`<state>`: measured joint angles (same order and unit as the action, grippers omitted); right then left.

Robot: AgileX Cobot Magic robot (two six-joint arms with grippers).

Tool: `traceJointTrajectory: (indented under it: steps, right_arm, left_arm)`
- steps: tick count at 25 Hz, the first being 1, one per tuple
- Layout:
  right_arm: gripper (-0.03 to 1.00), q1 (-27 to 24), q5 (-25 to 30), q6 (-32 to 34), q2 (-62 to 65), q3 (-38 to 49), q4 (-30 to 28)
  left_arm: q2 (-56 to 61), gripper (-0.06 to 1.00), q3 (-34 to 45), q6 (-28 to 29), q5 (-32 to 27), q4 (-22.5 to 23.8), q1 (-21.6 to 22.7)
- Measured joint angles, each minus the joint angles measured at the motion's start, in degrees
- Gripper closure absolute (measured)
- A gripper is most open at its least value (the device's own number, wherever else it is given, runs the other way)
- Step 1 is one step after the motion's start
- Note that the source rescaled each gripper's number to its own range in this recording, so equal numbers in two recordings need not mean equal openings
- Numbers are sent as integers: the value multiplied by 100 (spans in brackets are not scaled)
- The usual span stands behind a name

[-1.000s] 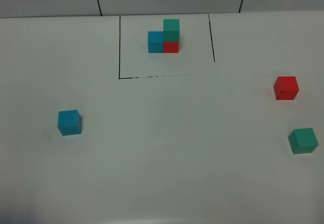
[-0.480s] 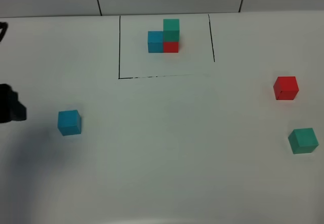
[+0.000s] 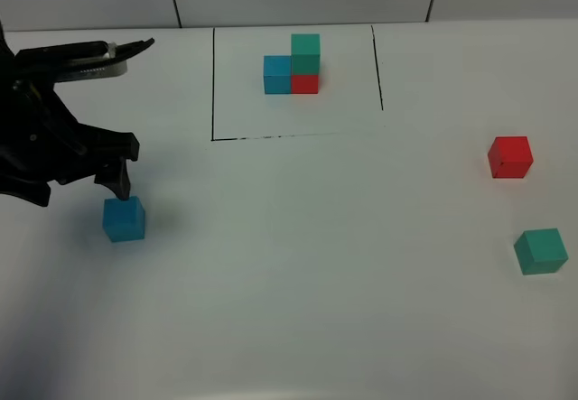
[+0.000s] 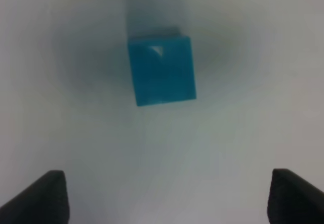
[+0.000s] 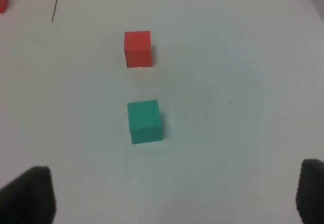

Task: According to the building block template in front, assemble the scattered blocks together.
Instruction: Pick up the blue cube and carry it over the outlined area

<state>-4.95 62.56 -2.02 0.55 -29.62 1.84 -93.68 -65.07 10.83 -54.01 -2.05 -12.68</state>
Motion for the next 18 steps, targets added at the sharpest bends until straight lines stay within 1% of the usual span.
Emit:
traceJointTrajectory:
  steps: [4,12,18]
  right_arm:
    - [4,0,0,0,0,0,0]
    - [7,0,0,0,0,0,0]
    - [6,0,0,0,0,0,0]
  left_arm:
    - [-97,6,5,121,73,114,0]
    - [-186,6,277,177,672,126,0]
    - [-681,6,408,289,1010,126,0]
